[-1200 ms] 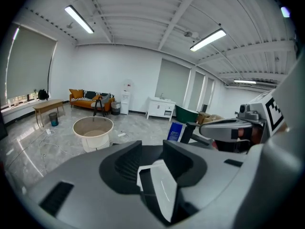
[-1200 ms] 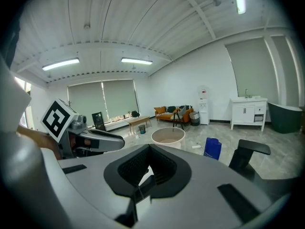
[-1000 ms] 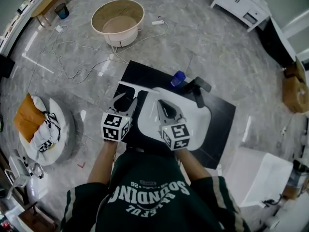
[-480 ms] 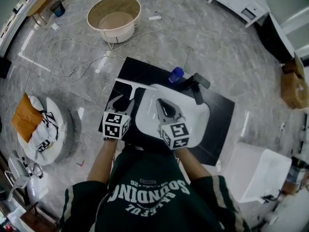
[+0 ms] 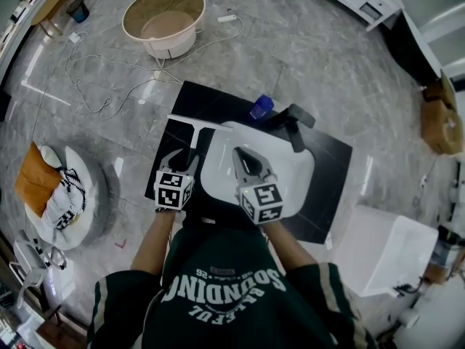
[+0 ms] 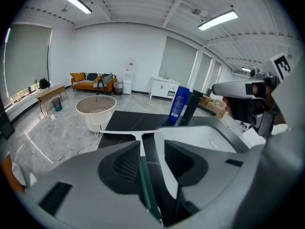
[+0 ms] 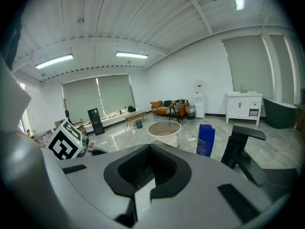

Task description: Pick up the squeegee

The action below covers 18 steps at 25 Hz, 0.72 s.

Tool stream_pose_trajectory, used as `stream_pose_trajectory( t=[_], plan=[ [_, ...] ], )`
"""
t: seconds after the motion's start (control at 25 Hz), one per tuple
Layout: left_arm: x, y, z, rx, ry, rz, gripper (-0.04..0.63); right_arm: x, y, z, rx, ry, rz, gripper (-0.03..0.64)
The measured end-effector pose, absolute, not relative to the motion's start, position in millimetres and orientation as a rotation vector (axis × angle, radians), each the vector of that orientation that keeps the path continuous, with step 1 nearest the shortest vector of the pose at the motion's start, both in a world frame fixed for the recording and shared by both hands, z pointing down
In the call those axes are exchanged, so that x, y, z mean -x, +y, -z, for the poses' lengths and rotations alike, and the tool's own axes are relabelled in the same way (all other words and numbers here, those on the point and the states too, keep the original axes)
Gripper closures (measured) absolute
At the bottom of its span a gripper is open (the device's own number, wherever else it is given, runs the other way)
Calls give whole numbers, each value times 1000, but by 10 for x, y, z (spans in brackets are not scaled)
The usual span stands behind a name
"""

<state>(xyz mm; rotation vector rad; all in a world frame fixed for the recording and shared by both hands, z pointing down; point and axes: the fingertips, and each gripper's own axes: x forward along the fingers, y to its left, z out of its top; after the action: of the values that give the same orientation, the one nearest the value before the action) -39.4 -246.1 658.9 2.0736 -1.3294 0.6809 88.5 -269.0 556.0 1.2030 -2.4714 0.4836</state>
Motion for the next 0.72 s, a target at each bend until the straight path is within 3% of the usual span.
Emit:
stream_pose_trajectory(
  t=[0.72],
  plan=[
    [379,-2559,-7316,-1922,-1281,-804,457,-1189,-2676,-5702,-1303,-2392,-549,615]
  ],
)
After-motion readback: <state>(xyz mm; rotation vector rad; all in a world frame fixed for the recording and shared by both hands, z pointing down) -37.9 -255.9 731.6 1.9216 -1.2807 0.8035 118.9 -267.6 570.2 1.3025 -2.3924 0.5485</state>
